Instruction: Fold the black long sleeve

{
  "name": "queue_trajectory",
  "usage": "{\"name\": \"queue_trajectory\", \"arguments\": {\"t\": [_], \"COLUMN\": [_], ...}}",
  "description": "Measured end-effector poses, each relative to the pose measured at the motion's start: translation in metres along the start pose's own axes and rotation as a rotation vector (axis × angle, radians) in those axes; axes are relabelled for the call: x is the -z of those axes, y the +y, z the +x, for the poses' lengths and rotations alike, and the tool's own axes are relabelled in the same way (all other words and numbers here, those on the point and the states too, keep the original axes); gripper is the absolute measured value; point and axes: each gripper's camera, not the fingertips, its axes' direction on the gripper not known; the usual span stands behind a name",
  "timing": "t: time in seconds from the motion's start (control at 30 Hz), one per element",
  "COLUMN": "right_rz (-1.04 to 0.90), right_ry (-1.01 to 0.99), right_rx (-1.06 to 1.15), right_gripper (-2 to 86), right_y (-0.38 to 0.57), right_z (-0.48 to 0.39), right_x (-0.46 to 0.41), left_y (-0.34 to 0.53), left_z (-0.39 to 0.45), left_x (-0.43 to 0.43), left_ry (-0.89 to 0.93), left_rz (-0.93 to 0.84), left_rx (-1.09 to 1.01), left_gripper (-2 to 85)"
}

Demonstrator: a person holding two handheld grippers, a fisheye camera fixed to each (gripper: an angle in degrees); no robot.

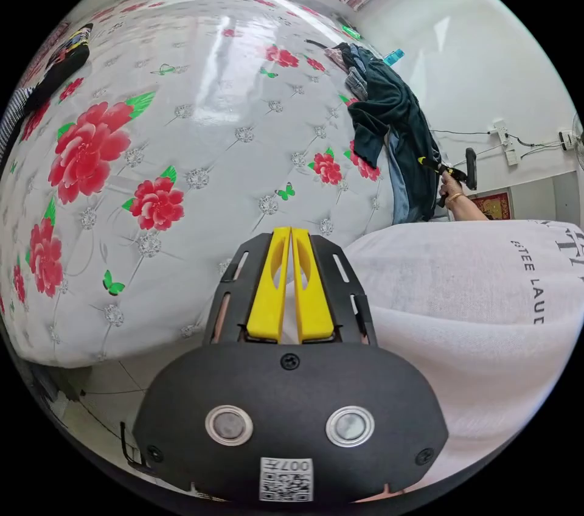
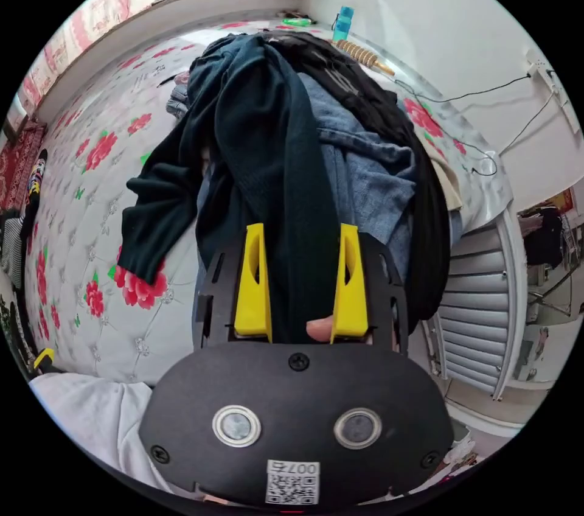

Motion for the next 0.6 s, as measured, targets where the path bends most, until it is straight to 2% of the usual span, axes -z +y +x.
{"name": "queue_trajectory", "arguments": {"t": [0.1, 0.23, 0.3, 0.4, 0.53, 0.6], "right_rz": [0.051, 0.219, 0.295, 0.357, 0.329, 0.245], "right_ry": [0.014, -0.080, -0.249, -0.375, -0.688, -0.857], "right_rx": [-0.078, 0.034, 0.178, 0.344, 0.688, 0.974], "right_gripper": [9.5, 5.9, 4.3, 3.2, 1.8, 1.3], "right_y": [0.003, 0.033, 0.049, 0.060, 0.072, 0.095], "right_z": [0.002, -0.020, -0.044, -0.080, -0.160, -0.218], "right_x": [0.015, 0.050, 0.075, 0.098, 0.130, 0.148], "left_y": [0.001, 0.004, 0.004, 0.002, 0.003, 0.006], "left_z": [0.003, 0.005, 0.004, 0.001, -0.002, -0.005], "left_x": [-0.003, -0.004, -0.003, 0.002, 0.017, 0.026], "left_ry": [0.018, -0.003, -0.012, -0.011, -0.008, -0.016], "left_rz": [0.023, 0.018, 0.009, 0.026, 0.087, 0.126], "left_rx": [0.034, 0.038, 0.041, 0.061, 0.069, 0.083], "left_gripper": [-1.0, -1.0, -1.0, -1.0, -1.0, -1.0]}}
